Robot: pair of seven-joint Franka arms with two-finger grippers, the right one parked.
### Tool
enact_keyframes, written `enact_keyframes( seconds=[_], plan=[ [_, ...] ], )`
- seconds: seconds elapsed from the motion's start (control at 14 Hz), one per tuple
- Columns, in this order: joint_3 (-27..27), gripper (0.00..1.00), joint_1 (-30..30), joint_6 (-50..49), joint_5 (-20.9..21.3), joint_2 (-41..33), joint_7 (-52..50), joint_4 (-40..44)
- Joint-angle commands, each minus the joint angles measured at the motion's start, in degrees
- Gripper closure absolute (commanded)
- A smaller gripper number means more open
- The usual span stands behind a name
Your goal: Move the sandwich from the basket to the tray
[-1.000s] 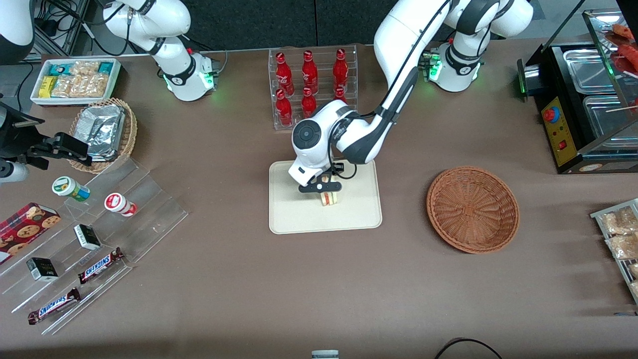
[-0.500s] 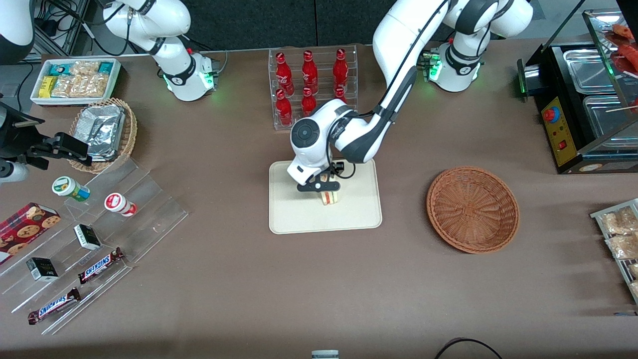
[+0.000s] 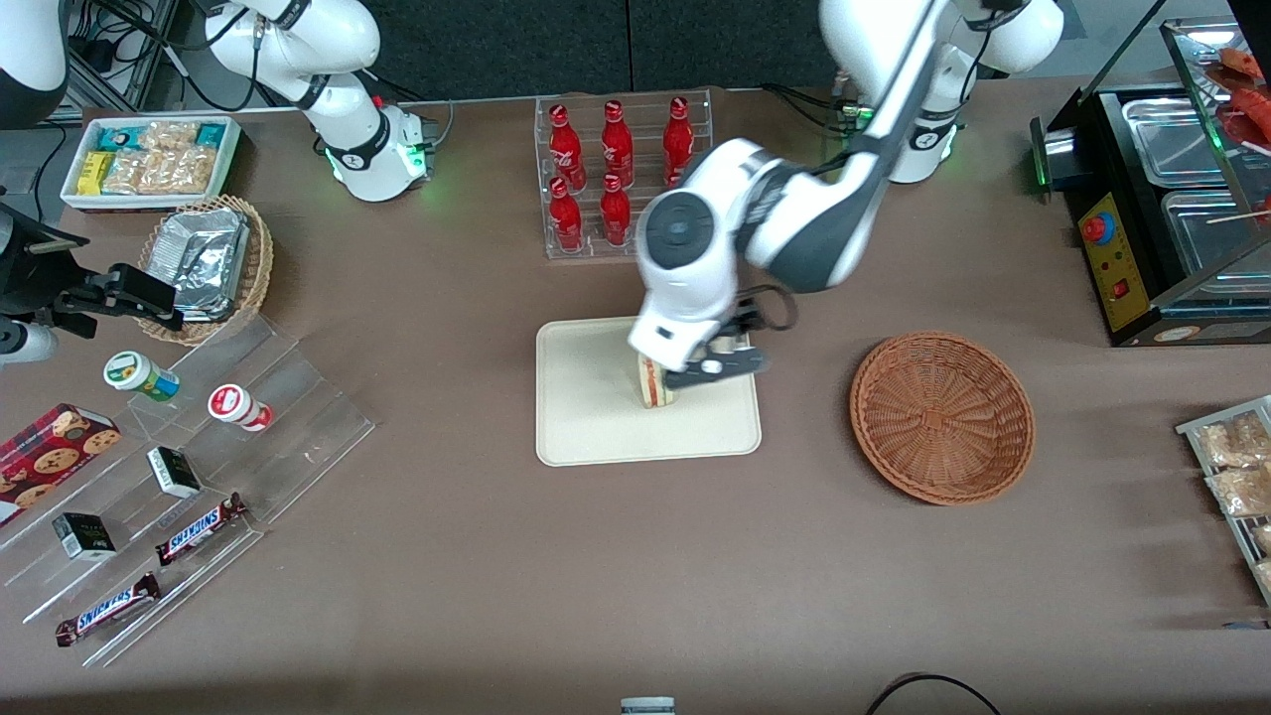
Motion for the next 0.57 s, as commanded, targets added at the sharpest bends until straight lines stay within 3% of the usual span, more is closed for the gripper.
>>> enact_keyframes(
  seconds=[0.0, 0.5],
  plan=[
    [5.0, 0.01, 1.5, -4.0, 0.5, -5.6, 3.0, -2.7],
    [5.5, 0.01, 17.3, -15.0, 0.4, -15.8, 28.8, -3.2]
  ],
)
